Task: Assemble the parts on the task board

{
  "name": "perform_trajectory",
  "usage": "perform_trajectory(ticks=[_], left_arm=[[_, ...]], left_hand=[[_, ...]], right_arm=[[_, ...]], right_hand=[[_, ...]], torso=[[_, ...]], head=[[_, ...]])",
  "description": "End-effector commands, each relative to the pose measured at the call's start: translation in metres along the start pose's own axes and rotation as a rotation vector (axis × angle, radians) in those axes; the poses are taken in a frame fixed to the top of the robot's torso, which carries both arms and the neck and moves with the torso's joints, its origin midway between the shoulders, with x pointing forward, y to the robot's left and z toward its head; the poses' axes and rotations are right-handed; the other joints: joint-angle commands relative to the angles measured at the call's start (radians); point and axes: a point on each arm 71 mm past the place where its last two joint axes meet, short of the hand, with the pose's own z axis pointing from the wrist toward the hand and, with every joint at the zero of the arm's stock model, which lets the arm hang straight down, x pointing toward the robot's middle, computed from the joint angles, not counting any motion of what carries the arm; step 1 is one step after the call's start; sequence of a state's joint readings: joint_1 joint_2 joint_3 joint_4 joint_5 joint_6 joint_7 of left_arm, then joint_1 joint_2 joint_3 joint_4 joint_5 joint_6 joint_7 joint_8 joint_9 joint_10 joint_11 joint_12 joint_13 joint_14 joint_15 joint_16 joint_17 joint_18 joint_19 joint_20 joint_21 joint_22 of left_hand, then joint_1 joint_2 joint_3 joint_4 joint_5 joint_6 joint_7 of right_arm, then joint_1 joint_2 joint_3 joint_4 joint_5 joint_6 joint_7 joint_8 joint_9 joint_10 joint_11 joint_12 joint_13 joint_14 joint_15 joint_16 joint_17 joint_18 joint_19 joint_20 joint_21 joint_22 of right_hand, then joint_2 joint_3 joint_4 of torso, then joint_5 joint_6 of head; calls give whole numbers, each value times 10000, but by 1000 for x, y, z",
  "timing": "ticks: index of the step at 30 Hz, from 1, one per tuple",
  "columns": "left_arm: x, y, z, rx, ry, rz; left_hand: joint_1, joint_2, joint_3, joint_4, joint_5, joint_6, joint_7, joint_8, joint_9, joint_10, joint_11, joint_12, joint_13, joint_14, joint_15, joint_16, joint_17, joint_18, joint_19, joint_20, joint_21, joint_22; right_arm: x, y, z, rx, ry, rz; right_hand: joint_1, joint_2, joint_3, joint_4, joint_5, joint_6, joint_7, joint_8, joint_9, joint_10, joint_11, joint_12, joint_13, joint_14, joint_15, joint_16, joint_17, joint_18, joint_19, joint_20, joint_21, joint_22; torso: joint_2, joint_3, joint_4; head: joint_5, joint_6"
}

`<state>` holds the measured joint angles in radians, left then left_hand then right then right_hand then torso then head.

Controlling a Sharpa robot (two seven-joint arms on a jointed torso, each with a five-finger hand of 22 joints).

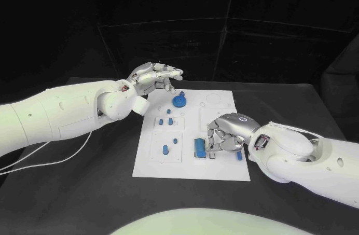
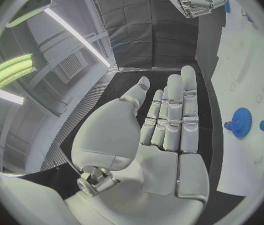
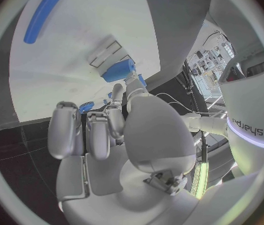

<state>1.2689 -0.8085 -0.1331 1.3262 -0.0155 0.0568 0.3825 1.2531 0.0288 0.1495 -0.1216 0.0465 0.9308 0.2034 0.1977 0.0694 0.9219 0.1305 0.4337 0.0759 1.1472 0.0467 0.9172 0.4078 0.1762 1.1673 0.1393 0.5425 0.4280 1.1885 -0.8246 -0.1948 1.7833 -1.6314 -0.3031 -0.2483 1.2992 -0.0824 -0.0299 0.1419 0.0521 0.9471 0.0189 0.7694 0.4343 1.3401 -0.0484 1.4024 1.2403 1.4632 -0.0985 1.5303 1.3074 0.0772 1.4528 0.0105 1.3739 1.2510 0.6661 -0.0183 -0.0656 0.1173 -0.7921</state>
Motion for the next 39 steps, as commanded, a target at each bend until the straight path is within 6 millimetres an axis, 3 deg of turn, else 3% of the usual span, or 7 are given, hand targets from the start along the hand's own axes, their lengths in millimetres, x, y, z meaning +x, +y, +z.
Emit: perform_trajectory(ticks=[1, 6, 11, 18, 28, 39], left_arm=[[1, -1, 0, 111, 135, -4], [1, -1, 0, 109, 151, -10], [2, -1, 0, 109, 160, -13], [2, -1, 0, 102, 155, -12], [2, -1, 0, 98, 162, -15], [2, -1, 0, 105, 149, -10]], left_hand=[[27, 74, -36, -2, 7, -86, 5, 12, -15, -63, 10, 69, -12, -49, -14, 17, -14, 40, 64, 23, -55, -14], [27, 74, -36, -2, 7, -86, 5, 12, -15, -63, 10, 69, -12, -49, -14, 17, -14, 40, 64, 23, -55, -14], [27, 74, -36, -2, 7, -86, 5, 12, -15, -63, 10, 69, -12, -49, -14, 17, -14, 40, 64, 23, -55, -14], [27, 74, -36, -2, 7, -86, 5, 12, -15, -63, 10, 69, -12, -49, -14, 17, -14, 40, 64, 23, -55, -14], [27, 74, -36, -2, 7, -86, 5, 12, -15, -63, 10, 69, -12, -49, -14, 17, -14, 40, 64, 23, -55, -14], [27, 74, -36, -2, 7, -86, 5, 12, -15, -63, 10, 69, -12, -49, -14, 17, -14, 40, 64, 23, -55, -14]], right_arm=[[-1, 2, 0, -211, -83, 55], [1, 4, 4, -174, 117, 6], [2, 6, 9, -101, 201, -41], [4, 2, 15, 126, 332, -211], [7, 6, 21, 194, 523, -319], [4, -2, 13, 308, 46, 5]], right_hand=[[22, 113, -79, 2, -38, -74, 12, 20, 15, 63, 25, 46, 10, 952, -75, 9, 2102, -114, 0, -64, 28, 14], [9, 124, -176, 45, -38, -100, 16, 45, 20, 47, 28, 35, -5, 952, -75, 6, 2099, -114, 1, -65, 27, 15], [33, 155, -228, 63, -36, -120, 14, 62, 24, 30, 28, 24, -21, 949, -74, -2, 2089, -113, -3, -65, 19, 6], [128, 268, -282, 75, -34, -146, 9, 95, 28, 23, 23, 19, -18, 948, -76, -7, 2083, -115, 2, -65, 23, 16], [321, 401, -355, 45, -23, -193, 5, 134, 27, 9, 21, 10, -18, 946, -76, -13, 2076, -114, 2, -64, 19, 18], [510, 555, -424, 26, 44, -319, 42, 96, -23, -162, 52, -116, -219, 937, -59, -42, 2040, -115, -3, -49, 10, 13]], torso=[[4, 1, -14], [10, -12, 25], [15, 1, 42], [-6, -18, 12], [-11, -10, 19], [-17, -13, -6]], head=[[-9, -10], [-70, -19], [-67, -43], [-22, -86], [-19, -86], [-41, -39]])
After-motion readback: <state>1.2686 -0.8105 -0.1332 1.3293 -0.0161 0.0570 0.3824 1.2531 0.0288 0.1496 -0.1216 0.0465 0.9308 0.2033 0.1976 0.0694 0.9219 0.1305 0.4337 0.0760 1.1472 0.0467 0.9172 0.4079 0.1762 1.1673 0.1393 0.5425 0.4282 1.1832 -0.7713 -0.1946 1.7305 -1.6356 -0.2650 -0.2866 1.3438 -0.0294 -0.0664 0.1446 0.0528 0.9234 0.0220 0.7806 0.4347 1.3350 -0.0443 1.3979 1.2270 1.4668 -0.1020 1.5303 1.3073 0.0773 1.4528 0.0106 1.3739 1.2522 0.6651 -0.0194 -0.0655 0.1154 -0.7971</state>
